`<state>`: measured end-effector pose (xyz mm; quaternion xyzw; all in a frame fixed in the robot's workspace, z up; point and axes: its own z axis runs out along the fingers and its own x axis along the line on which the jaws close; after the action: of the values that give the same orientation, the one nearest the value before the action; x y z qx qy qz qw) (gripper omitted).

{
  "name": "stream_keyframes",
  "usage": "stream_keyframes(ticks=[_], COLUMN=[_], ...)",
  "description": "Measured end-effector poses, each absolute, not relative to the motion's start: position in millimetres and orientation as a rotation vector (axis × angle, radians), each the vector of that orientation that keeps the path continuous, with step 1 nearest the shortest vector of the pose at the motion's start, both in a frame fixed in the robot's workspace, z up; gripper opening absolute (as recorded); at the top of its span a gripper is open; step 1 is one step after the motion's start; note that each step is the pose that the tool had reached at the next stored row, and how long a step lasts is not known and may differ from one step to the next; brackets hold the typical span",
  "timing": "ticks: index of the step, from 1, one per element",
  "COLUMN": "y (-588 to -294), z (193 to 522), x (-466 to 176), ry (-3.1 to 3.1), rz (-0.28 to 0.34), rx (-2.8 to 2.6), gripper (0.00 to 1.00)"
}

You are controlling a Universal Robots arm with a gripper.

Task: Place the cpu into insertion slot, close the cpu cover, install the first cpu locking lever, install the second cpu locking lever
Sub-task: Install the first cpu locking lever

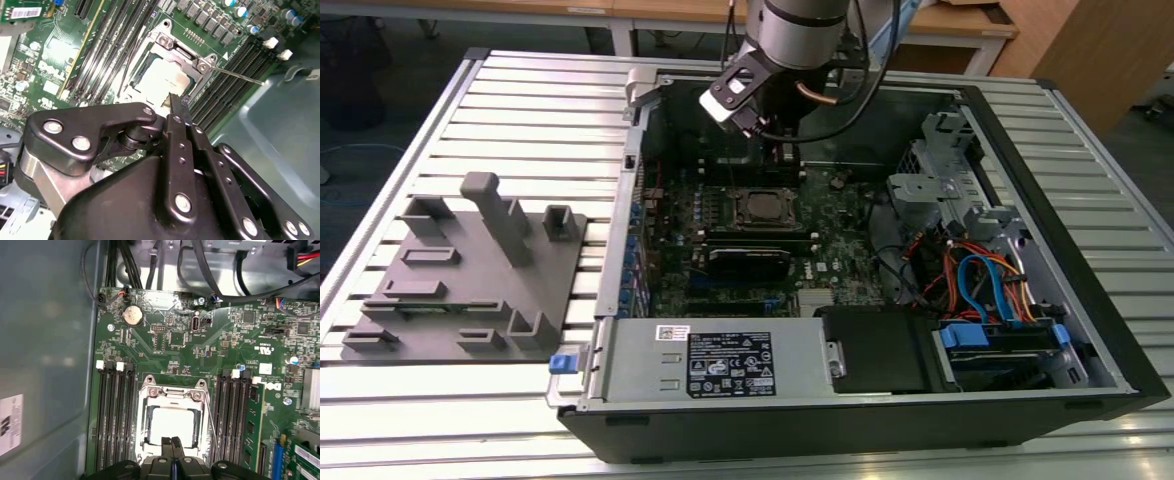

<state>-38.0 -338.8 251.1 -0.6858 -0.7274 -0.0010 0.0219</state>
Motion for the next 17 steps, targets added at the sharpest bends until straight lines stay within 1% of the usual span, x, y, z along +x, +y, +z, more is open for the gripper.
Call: stream_keyframes(ticks=[5, 17], y=[-338.8, -338.8], z=[259.7, 259.4], x=[-38.0, -38.0], ry=[-2.254, -2.327], rz=[-0.003, -0.002], rx=[-2.125, -2.043], gripper=[0.10, 0.10])
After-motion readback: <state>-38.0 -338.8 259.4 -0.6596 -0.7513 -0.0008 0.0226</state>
